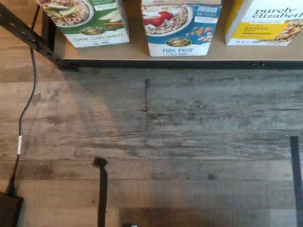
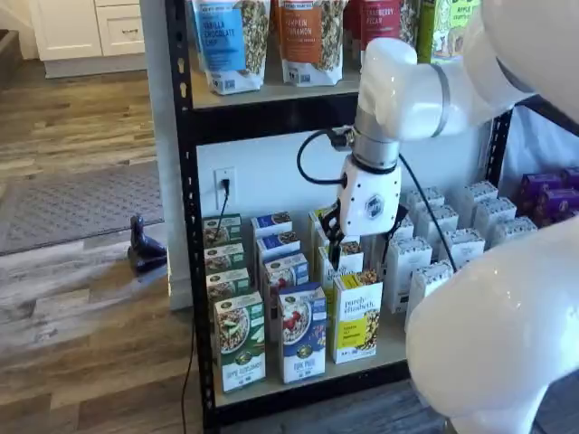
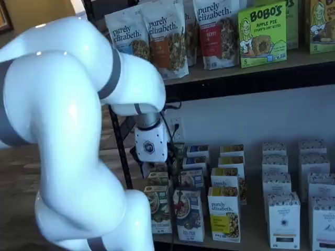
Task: Pick up the blue and white box that is on the bottom shelf, the second box from the left
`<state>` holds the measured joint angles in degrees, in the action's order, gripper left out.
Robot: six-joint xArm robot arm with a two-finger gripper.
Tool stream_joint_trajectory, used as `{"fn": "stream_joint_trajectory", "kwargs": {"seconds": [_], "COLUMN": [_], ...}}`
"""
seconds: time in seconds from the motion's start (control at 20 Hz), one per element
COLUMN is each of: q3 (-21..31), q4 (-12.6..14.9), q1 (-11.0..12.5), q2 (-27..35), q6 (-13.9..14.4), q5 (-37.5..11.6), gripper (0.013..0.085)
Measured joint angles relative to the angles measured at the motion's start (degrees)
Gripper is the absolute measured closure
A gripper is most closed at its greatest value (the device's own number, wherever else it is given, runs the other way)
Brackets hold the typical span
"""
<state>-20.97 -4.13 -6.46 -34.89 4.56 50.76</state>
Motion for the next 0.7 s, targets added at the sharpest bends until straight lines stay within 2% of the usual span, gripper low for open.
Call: {"fn": "stream_joint_trajectory", "kwargs": {"seconds": [0.35, 0.55, 0.7], "q3": [2.4, 3.1, 3.1], "q4": [-1.0, 0.4, 2.0], "q1": [-0.6, -0.3, -0.7], "q2": [5.4, 8.3, 11.8], "q6": [-0.6, 0.0, 1.5], "q5": [-8.1, -11.5, -14.5], "gripper": [0.013, 0.013, 0.013]}}
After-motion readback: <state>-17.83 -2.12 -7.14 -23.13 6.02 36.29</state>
